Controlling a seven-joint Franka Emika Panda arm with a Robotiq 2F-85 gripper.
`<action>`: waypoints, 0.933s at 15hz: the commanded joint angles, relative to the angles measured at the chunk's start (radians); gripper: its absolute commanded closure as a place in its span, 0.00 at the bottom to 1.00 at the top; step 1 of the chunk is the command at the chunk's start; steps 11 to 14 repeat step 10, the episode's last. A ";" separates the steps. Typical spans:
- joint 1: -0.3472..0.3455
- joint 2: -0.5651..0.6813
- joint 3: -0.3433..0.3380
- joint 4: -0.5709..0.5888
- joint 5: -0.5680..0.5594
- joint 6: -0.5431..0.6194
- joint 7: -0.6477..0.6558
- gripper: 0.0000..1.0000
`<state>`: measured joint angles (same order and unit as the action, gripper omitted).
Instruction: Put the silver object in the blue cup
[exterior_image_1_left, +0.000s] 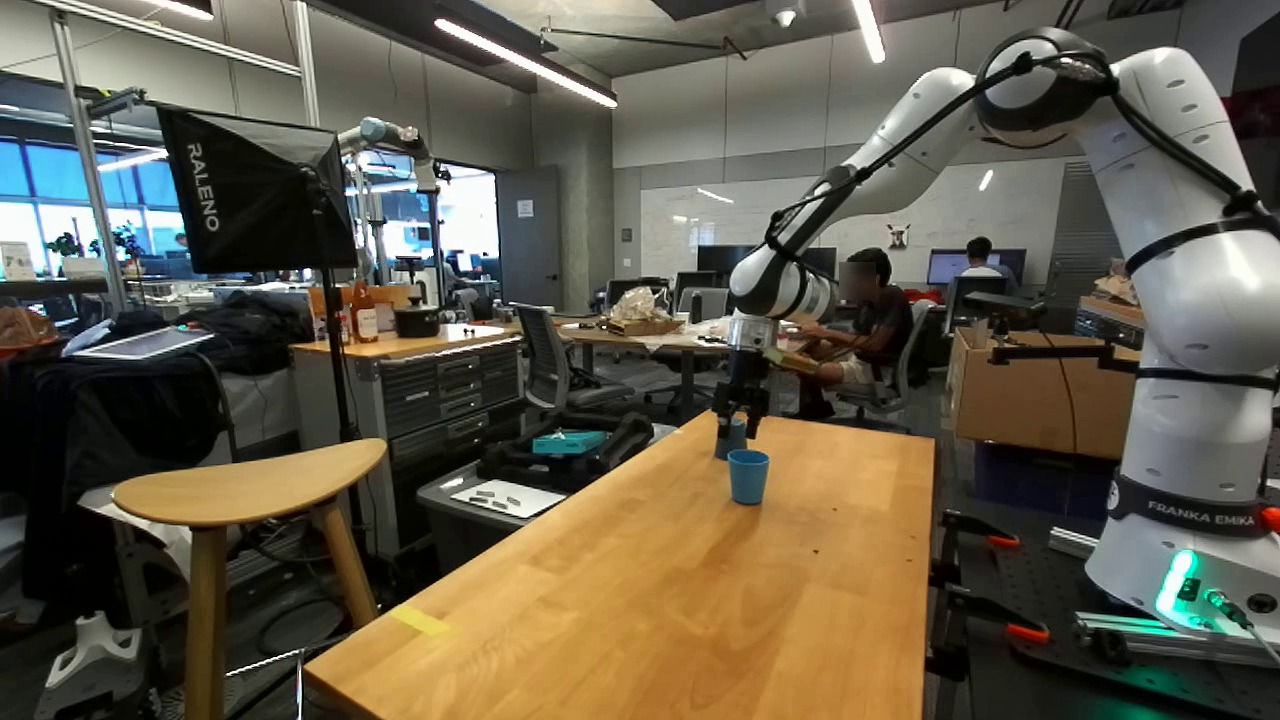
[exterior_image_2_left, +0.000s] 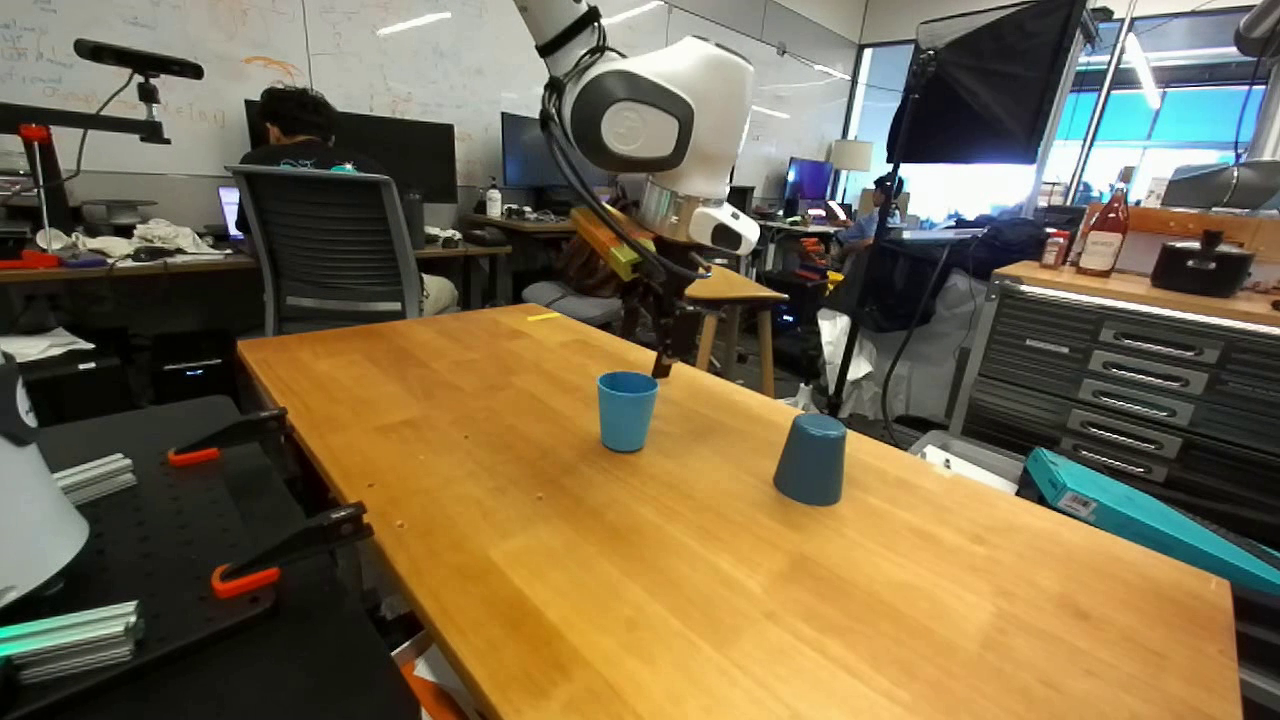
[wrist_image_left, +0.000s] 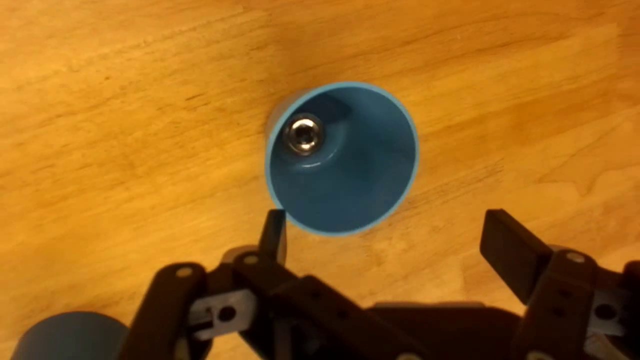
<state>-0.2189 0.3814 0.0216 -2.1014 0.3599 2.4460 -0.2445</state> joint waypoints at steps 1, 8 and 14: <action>-0.035 -0.028 -0.004 0.116 -0.002 -0.200 -0.074 0.00; -0.029 -0.019 -0.076 0.227 -0.152 -0.350 -0.127 0.00; -0.031 -0.013 -0.091 0.252 -0.191 -0.362 -0.128 0.00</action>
